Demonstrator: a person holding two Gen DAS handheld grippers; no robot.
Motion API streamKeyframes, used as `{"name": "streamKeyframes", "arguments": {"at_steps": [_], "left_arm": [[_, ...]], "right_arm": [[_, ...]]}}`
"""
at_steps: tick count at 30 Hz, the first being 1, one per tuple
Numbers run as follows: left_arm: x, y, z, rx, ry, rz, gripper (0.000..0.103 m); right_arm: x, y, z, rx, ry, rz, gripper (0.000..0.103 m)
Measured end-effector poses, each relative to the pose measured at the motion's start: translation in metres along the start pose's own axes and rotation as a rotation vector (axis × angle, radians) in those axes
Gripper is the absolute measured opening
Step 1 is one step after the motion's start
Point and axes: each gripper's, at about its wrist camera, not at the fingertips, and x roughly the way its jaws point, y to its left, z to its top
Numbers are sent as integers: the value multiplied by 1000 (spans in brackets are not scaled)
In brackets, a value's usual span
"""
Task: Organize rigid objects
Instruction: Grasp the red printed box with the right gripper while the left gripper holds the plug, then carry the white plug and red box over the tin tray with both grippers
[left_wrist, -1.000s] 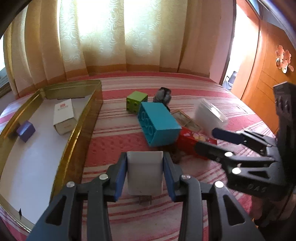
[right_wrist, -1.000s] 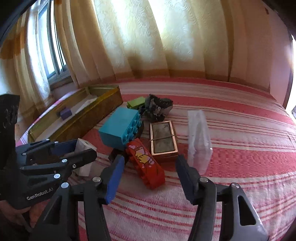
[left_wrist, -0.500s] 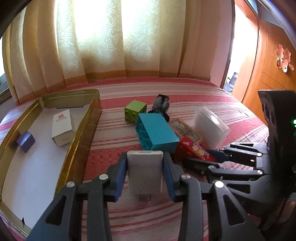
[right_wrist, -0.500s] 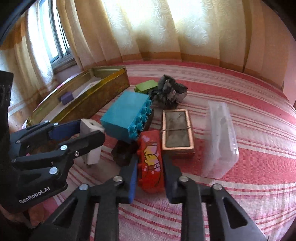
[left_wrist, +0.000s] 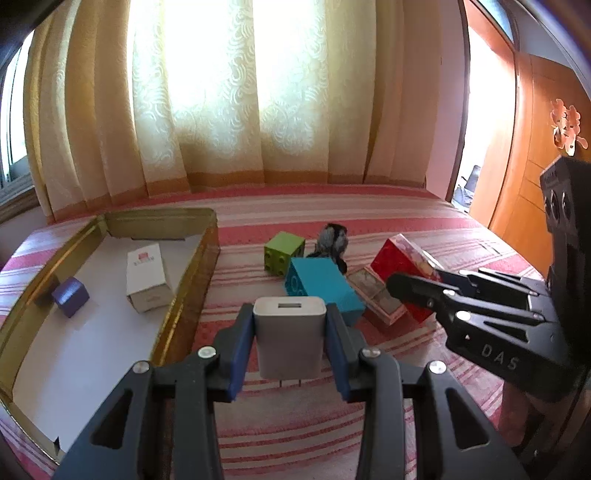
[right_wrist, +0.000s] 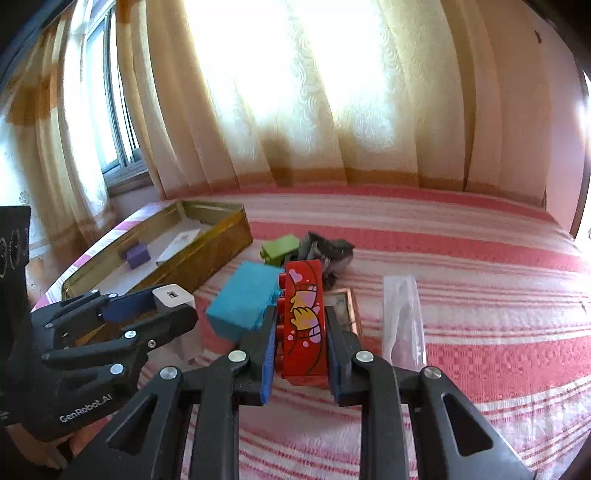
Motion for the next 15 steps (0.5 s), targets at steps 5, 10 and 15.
{"name": "streamKeyframes", "arguments": {"at_steps": [5,10,15], "left_arm": [[-10,0,0,4,-64,15,37],[-23,5,-1,-7,-141,42,37],[-32,17,-2,-40,-191,68,37]], "right_arm": [[-13,-2,1,9,-88,-7,25],[-27,-10,2,54,-193,-27,25],[-42,-10,0,80,-291,-64,25]]}}
